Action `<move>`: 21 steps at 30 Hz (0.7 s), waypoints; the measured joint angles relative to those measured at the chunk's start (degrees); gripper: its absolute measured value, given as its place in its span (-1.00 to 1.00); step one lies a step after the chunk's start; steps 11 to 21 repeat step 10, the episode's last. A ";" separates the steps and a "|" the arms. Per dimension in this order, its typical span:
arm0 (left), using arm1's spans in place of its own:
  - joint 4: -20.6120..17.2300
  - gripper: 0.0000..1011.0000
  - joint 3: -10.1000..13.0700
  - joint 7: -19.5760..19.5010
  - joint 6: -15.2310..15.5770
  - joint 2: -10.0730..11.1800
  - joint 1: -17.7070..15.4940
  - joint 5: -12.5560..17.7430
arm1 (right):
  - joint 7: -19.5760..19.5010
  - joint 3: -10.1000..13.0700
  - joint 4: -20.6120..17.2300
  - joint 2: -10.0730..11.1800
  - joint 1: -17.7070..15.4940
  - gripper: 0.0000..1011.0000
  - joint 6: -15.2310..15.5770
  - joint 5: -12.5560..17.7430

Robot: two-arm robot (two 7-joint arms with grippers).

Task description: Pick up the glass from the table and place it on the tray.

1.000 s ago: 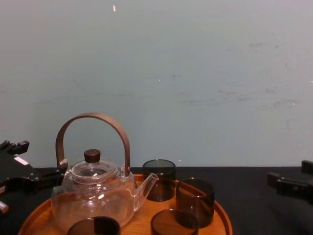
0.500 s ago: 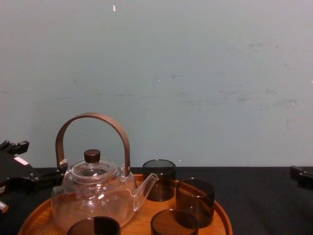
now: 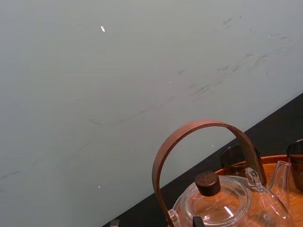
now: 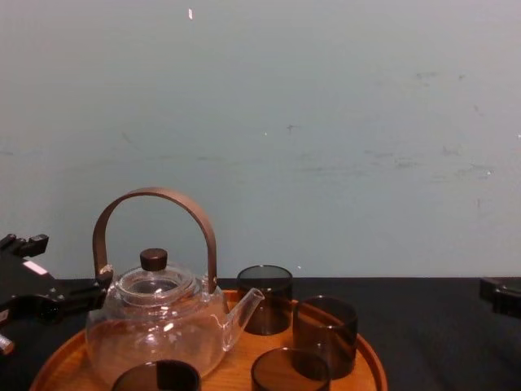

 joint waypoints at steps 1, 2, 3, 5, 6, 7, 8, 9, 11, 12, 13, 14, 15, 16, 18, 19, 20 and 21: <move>0.00 0.98 0.00 0.00 0.00 0.00 0.00 0.00 | 0.01 -0.01 -0.01 0.01 0.00 0.98 0.01 0.01; 0.00 0.98 0.00 0.00 0.00 0.00 0.00 0.00 | 0.04 -0.02 -0.02 0.01 0.00 0.98 0.05 0.02; 0.00 0.98 0.00 0.00 0.00 0.00 0.00 0.00 | 0.05 -0.03 -0.03 0.02 0.00 0.98 0.06 0.02; 0.00 0.98 0.00 0.00 0.00 0.00 0.00 0.00 | 0.07 -0.05 -0.04 0.03 0.00 0.98 0.08 0.03; 0.00 0.98 0.00 0.00 0.00 0.00 0.00 0.00 | 0.09 -0.06 -0.05 0.03 0.00 0.98 0.09 0.04; 0.00 0.98 0.00 0.00 0.00 0.00 0.00 0.00 | 0.09 -0.06 -0.05 0.04 0.00 0.98 0.10 0.04; 0.00 0.98 0.00 0.00 0.00 0.00 0.00 0.00 | 0.10 -0.07 -0.06 0.05 0.00 0.98 0.11 0.05; 0.00 0.98 0.00 0.00 0.00 0.00 0.00 0.00 | 0.11 -0.07 -0.07 0.05 0.00 0.98 0.11 0.05; 0.00 0.98 0.00 0.00 0.00 0.00 0.00 0.00 | 0.11 -0.08 -0.07 0.05 0.00 0.98 0.11 0.06; 0.00 0.98 0.00 0.00 0.00 0.00 0.00 0.00 | 0.11 -0.08 -0.07 0.05 0.00 0.98 0.11 0.06; 0.00 0.98 0.00 0.00 0.00 0.00 0.00 0.00 | 0.11 -0.08 -0.07 0.05 0.00 0.98 0.11 0.06; 0.00 0.98 0.00 0.00 0.00 0.00 0.00 0.00 | 0.11 -0.08 -0.07 0.05 0.00 0.98 0.11 0.06; 0.00 0.98 0.00 0.00 0.00 0.00 0.00 0.00 | 0.11 -0.08 -0.07 0.05 0.00 0.98 0.11 0.06; 0.00 0.98 0.00 0.00 0.00 0.00 0.00 0.00 | 0.11 -0.08 -0.07 0.05 0.00 0.98 0.11 0.06; 0.00 0.98 0.00 0.00 0.00 0.00 0.00 0.00 | 0.11 -0.08 -0.07 0.05 0.00 0.98 0.11 0.06; 0.00 0.98 0.00 0.00 0.00 0.00 0.00 0.00 | 0.11 -0.08 -0.07 0.05 0.00 0.98 0.11 0.06; 0.00 0.98 0.00 0.00 0.00 0.00 0.00 0.00 | 0.11 -0.08 -0.07 0.05 0.00 0.98 0.11 0.06; 0.00 0.98 0.00 0.00 0.00 0.00 0.00 0.00 | 0.11 -0.08 -0.07 0.05 0.00 0.98 0.11 0.06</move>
